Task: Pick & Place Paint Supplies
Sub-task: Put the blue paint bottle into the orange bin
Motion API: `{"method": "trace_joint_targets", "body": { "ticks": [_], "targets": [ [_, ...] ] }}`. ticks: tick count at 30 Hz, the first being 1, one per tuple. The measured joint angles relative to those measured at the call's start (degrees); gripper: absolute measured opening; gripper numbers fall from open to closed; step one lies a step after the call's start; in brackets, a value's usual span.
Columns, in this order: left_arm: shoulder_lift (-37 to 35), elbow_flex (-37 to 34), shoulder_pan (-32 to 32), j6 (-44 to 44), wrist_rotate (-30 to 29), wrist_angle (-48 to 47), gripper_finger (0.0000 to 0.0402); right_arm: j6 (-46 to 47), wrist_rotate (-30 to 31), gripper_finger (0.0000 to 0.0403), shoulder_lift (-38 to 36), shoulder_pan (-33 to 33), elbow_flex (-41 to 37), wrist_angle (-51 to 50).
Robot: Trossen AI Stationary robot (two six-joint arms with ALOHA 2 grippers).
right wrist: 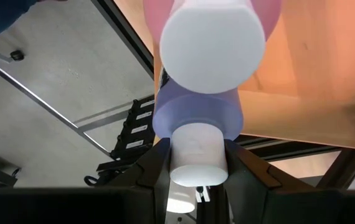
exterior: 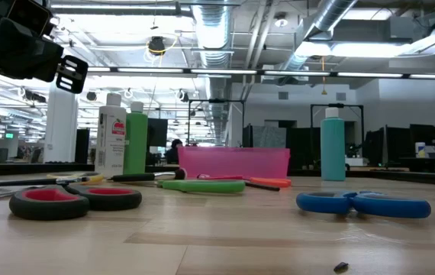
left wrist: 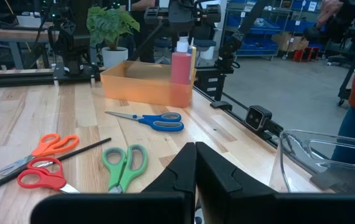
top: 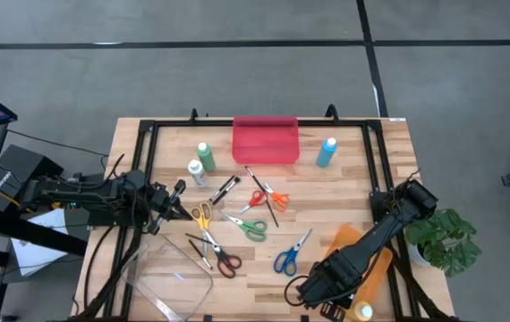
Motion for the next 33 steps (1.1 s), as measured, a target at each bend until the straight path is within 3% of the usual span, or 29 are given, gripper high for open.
{"method": "trace_joint_targets", "body": {
  "ticks": [33],
  "targets": [
    [-0.02,0.01,-0.01,0.0,0.0,-0.01,0.0,-0.83,-0.73,0.0129,-0.07,0.26,-1.32,0.63]
  ]
}}
